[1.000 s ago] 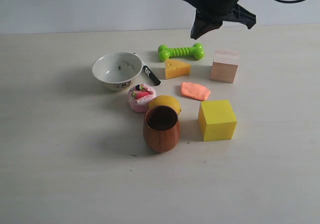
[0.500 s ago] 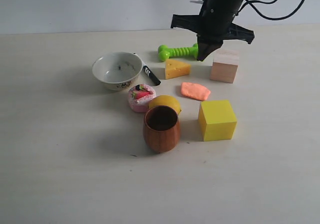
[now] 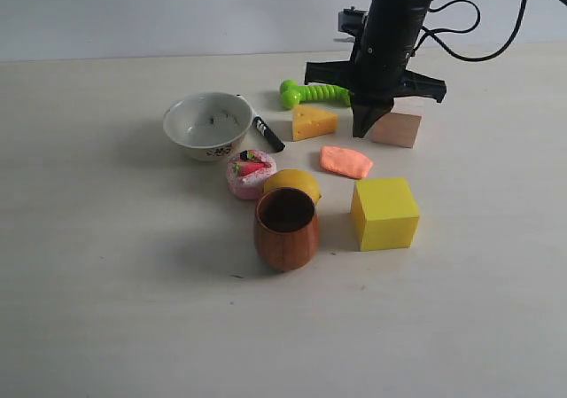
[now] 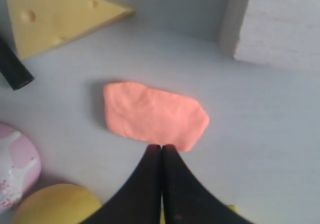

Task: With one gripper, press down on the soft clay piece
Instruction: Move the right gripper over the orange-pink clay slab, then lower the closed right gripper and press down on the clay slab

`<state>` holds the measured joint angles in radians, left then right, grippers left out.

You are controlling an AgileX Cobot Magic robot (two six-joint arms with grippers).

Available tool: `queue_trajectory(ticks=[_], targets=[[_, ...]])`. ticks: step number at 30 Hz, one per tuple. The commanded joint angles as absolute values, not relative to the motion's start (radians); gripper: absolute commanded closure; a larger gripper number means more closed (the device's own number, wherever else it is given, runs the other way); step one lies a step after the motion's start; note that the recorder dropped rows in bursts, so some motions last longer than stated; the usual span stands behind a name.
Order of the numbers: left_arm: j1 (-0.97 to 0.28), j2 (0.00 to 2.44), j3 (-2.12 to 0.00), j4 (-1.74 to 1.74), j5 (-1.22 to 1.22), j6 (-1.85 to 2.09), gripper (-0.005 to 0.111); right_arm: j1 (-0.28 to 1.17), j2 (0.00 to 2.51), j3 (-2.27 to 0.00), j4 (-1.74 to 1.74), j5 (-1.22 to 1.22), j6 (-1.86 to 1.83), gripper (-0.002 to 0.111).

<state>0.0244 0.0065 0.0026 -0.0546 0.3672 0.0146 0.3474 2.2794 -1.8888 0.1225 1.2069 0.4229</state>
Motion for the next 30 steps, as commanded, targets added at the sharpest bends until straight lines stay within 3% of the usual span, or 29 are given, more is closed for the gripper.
queue_trajectory(ticks=[1, 30], targets=[[0.021, 0.0, 0.0, -0.06, 0.355, 0.008, 0.107, 0.35, 2.301, -1.901, 0.113, 1.197, 0.411, 0.108], [0.021, 0.0, 0.0, -0.06, 0.355, 0.008, 0.107, 0.372, 2.396, -1.901, 0.113, 1.106, 0.411, 0.108]])
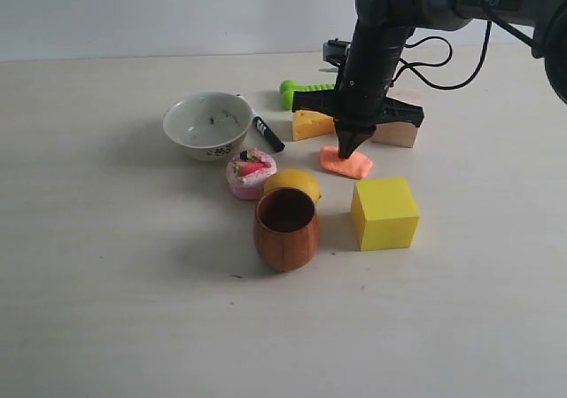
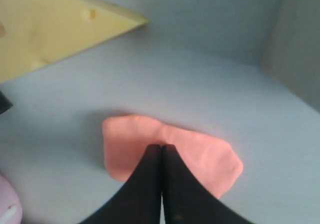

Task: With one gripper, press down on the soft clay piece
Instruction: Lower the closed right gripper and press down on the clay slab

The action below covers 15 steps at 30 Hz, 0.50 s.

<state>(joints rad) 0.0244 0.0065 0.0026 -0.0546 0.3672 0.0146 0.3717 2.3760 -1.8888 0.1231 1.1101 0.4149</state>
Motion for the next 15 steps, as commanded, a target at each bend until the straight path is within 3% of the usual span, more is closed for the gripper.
queue_trajectory(ticks=[1, 15], targets=[[0.021, 0.0, 0.0, -0.06, 0.355, 0.008, 0.107, 0.372, 2.401, -1.901, 0.115, 1.108, 0.411, 0.108], [0.021, 0.0, 0.0, -0.06, 0.355, 0.008, 0.107, 0.372, 2.499, -1.901, 0.139, 1.165, 0.409, 0.108]])
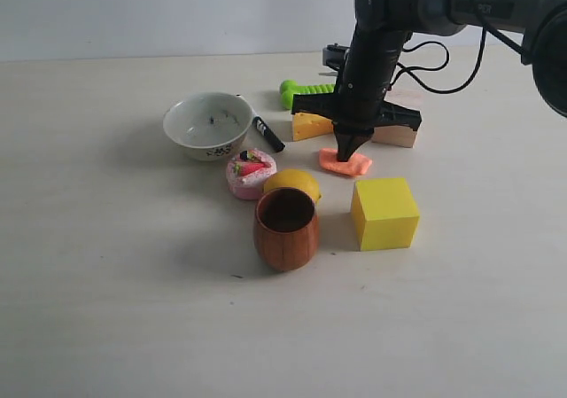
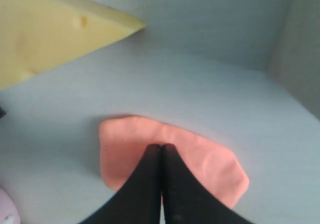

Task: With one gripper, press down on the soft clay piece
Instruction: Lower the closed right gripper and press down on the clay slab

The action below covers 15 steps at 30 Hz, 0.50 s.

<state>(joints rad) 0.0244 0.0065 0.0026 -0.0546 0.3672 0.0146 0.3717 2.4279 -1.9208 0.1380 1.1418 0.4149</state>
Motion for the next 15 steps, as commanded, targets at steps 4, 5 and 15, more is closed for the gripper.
queue_trajectory(ticks=[4, 5, 15], targets=[[0.021, 0.0, 0.0, -0.06, 0.355, 0.008, 0.107, 0.372, 2.521, -1.901, 0.141, 1.204, 0.408, 0.108], [0.021, 0.0, 0.0, -0.06, 0.355, 0.008, 0.107, 0.372, 2.527, -1.901, 0.141, 1.208, 0.408, 0.108], [0.021, 0.0, 0.0, -0.06, 0.355, 0.008, 0.107, 0.372, 2.537, -1.901, 0.139, 1.2, 0.401, 0.108]])
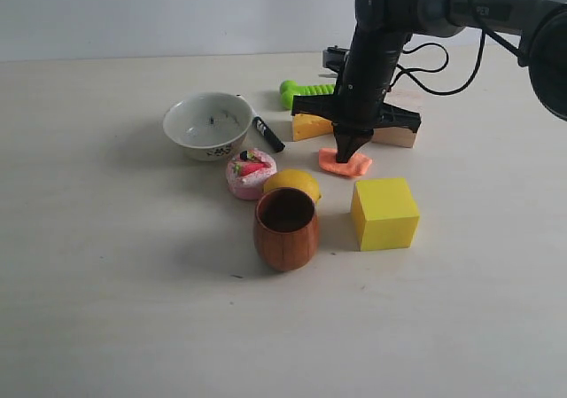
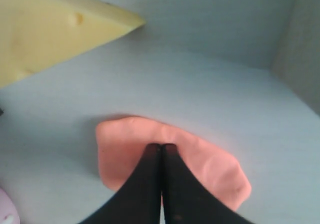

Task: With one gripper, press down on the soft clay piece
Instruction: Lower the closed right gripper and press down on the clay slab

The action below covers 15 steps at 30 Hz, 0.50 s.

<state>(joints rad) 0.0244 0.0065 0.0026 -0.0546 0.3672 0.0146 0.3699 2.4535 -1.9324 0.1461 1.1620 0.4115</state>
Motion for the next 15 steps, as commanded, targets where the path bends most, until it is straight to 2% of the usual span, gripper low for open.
queue_trajectory(ticks=[1, 15], targets=[[0.021, 0.0, 0.0, -0.06, 0.355, 0.008, 0.107, 0.372, 2.539, -1.901, 0.139, 1.2, 0.401, 0.108], [0.021, 0.0, 0.0, -0.06, 0.355, 0.008, 0.107, 0.372, 2.545, -1.902, 0.16, 1.205, 0.401, 0.108]])
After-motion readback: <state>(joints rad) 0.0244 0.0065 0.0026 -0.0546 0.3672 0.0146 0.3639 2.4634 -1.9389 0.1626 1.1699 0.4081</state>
